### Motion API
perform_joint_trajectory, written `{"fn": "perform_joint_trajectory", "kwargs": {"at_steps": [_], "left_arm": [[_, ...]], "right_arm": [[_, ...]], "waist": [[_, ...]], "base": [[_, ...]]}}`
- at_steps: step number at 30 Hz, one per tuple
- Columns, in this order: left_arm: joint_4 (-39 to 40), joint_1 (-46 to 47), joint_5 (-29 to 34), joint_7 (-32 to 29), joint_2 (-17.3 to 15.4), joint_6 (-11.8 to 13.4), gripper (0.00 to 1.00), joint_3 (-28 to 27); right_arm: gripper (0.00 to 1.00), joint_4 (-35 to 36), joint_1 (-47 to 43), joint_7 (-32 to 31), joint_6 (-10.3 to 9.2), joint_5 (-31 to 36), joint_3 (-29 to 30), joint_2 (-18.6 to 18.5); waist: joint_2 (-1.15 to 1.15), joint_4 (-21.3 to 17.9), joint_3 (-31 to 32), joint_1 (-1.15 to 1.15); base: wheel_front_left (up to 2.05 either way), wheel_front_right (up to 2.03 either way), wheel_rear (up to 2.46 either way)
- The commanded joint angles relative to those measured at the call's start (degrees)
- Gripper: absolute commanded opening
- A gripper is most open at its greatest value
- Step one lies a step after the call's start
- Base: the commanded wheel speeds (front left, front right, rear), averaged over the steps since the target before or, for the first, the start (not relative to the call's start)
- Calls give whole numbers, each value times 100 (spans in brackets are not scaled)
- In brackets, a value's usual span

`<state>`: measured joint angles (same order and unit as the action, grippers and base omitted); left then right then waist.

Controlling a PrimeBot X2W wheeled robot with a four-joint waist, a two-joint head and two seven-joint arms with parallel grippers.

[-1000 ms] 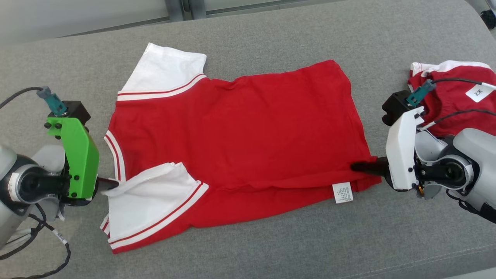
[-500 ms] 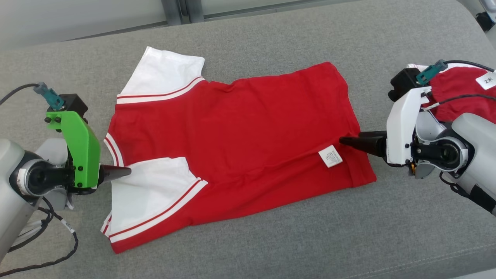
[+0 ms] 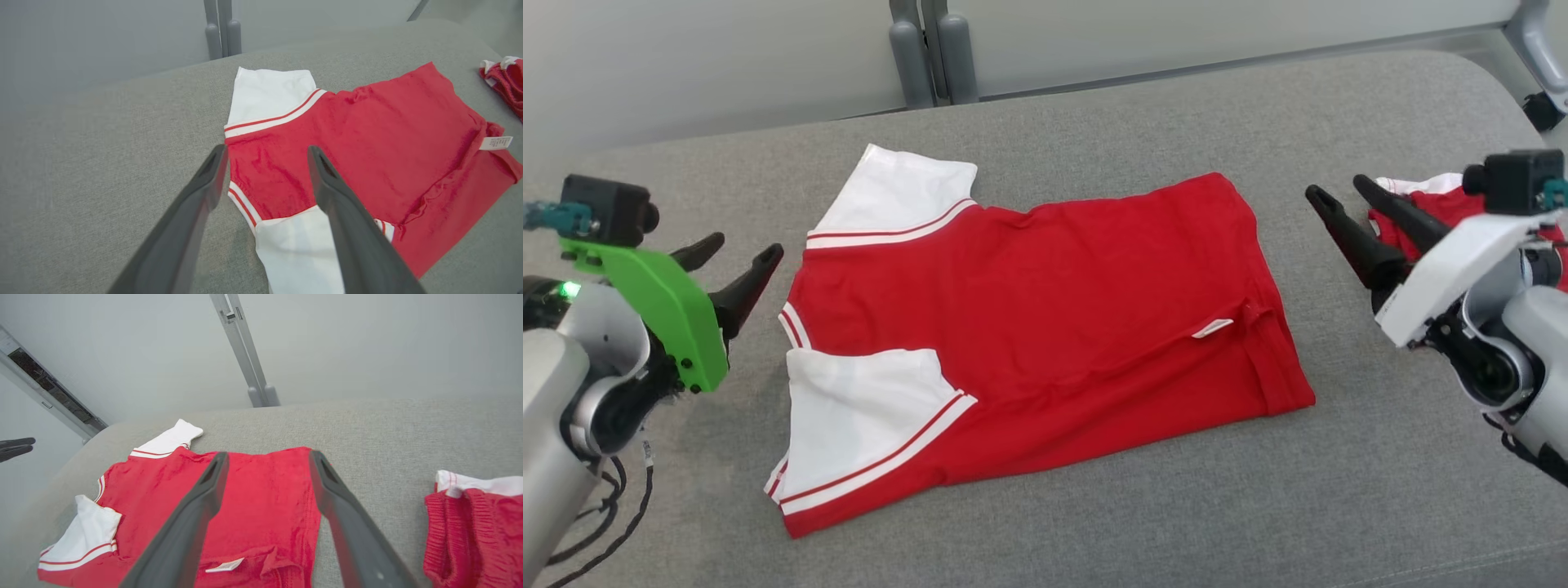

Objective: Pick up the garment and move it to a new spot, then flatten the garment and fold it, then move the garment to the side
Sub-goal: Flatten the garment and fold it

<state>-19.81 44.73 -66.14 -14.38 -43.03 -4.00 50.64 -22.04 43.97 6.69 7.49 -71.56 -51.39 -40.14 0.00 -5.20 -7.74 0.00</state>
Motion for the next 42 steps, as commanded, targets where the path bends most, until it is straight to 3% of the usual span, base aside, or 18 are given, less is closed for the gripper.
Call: {"fn": "perform_joint_trajectory", "kwargs": {"at_steps": [1, 5, 10, 12, 16, 19, 23, 28, 36, 42], "left_arm": [[77, -211, 141, 371, -37, 152, 100, -76], [490, -678, 452, 1520, -25, 643, 100, -310], [1000, -1464, 758, 2720, -52, 1419, 100, -613], [1230, -1822, 831, 2905, 83, 1702, 100, -859], [1787, -2555, 1427, 2954, 421, 1998, 100, -1642], [2081, -3216, 2039, 2951, 761, 2006, 100, -2239], [2270, -3959, 2734, 2953, 1292, 1819, 100, -2940], [2103, -4533, 3211, 2955, 1857, 1373, 100, -3520], [1466, -4639, 3407, 2881, 2144, 859, 100, -3674], [765, -4499, 3108, 2042, 2210, 699, 100, -3394]], "right_arm": [[100, -48, -213, 337, -1, 176, 75, 84], [100, -276, -652, 815, -2, 786, 670, 224], [100, 67, -1534, 847, -3, 2112, 2484, 843], [100, 377, -1998, 847, -2, 2722, 3185, 1202], [100, 928, -2983, 848, -3, 3681, 4243, 1811], [100, 1174, -3575, 849, -1, 4132, 4525, 2163], [100, 1251, -4009, 849, -2, 4516, 4669, 2431], [100, 1058, -4134, 759, -3, 4764, 4726, 2631], [100, 494, -3773, 177, -3, 4982, 4636, 2727], [100, -24, -3561, -438, -3, 5026, 4450, 2814]], "waist": [[0, 43, 127, 0], [0, 89, 228, 0], [0, 86, 276, 0], [0, 89, 287, 0], [0, 156, 281, 0], [0, 151, 261, 0], [0, 122, 221, 0], [0, 91, 177, 0], [0, 162, 154, 0], [0, 283, 170, 0]], "base": [[0, 0, 0], [0, 0, 0], [0, 0, 0], [0, 0, 0], [0, 0, 0], [0, 0, 0], [0, 0, 0], [0, 0, 0], [0, 0, 0], [0, 0, 0]]}}
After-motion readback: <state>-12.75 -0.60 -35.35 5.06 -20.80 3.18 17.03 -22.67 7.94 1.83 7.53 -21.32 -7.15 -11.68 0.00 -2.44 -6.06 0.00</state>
